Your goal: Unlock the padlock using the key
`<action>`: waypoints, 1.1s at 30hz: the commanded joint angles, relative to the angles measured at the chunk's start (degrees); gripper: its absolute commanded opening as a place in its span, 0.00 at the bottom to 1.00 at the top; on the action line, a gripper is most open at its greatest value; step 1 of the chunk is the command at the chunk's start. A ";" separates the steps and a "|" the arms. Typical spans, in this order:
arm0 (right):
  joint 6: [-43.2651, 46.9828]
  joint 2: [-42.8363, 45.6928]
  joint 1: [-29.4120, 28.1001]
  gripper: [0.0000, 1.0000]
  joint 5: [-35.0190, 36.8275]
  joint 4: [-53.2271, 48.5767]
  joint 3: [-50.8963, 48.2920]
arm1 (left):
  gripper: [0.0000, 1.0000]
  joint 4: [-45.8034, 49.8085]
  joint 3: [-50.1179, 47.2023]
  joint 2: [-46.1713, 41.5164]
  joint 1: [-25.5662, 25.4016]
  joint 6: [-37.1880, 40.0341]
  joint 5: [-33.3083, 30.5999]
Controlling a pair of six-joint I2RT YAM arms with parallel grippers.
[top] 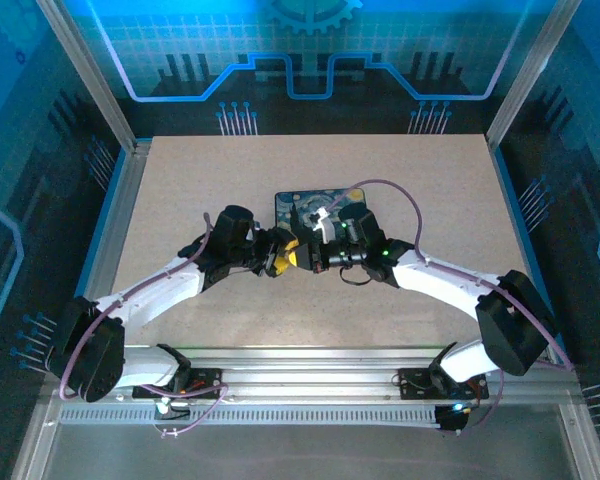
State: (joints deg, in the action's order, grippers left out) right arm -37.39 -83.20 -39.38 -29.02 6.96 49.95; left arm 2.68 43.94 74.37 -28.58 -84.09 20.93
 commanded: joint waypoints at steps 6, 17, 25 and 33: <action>1.68 1.09 -0.87 0.06 -1.07 -0.14 2.16 | 0.50 0.78 -1.09 -2.56 1.07 0.70 -0.97; 2.02 1.68 -0.77 0.05 -0.70 -0.78 1.38 | 0.43 2.77 -1.09 -3.17 1.90 1.85 -1.95; 1.97 1.04 -0.79 0.06 -1.00 -0.56 1.53 | 0.41 1.48 -1.14 -2.91 1.99 0.88 -1.34; 1.79 0.22 -0.70 0.06 -0.78 -0.04 2.01 | 0.48 1.23 -1.11 -2.92 1.95 0.60 -0.71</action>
State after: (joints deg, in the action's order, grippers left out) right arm -36.36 -83.11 -39.44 -29.17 6.46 50.28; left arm 3.95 43.64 72.77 -27.09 -83.83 19.75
